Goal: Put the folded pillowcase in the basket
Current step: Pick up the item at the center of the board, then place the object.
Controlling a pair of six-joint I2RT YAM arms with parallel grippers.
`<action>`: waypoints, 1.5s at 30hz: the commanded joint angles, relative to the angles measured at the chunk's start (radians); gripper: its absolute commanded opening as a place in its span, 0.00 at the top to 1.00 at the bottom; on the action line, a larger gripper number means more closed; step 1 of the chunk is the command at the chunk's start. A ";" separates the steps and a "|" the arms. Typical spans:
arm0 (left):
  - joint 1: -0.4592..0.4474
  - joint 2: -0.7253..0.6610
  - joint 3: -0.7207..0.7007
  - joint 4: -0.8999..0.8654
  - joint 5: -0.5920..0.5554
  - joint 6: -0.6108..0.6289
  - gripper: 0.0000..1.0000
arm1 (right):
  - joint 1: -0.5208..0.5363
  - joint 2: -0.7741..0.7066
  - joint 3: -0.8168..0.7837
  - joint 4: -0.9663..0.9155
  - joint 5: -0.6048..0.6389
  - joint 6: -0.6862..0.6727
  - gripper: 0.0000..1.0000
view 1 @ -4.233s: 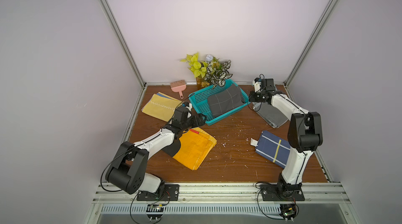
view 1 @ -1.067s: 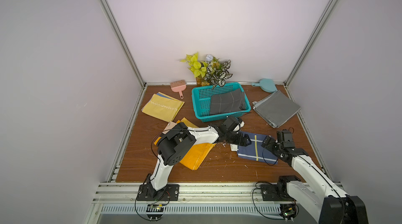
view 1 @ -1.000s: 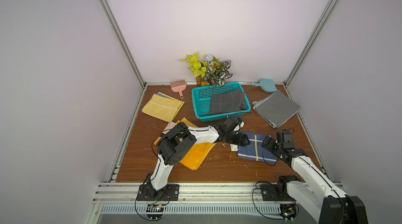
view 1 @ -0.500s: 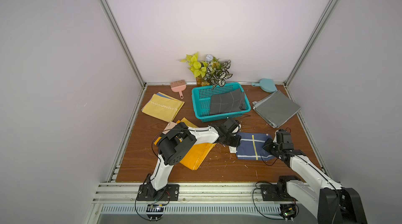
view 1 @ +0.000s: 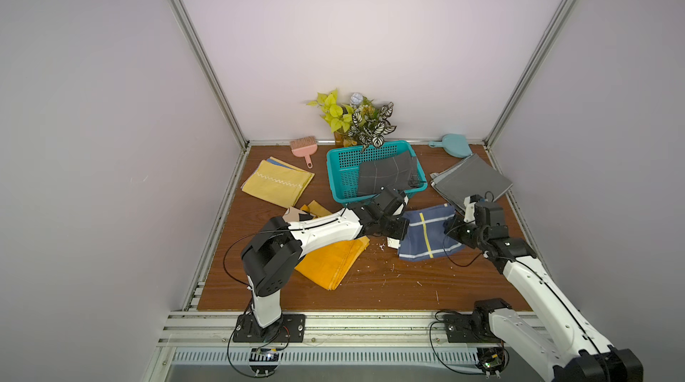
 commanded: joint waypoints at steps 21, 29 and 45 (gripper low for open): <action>0.315 0.011 0.282 -0.193 -0.153 0.205 1.00 | 0.080 0.648 0.686 0.224 -0.080 -0.086 1.00; 0.428 0.123 0.327 -0.155 -0.138 0.235 1.00 | 0.099 0.871 0.832 0.237 -0.056 -0.121 1.00; 0.552 0.207 0.251 -0.076 -0.164 0.245 0.17 | 0.147 1.055 0.848 0.258 0.054 -0.155 0.38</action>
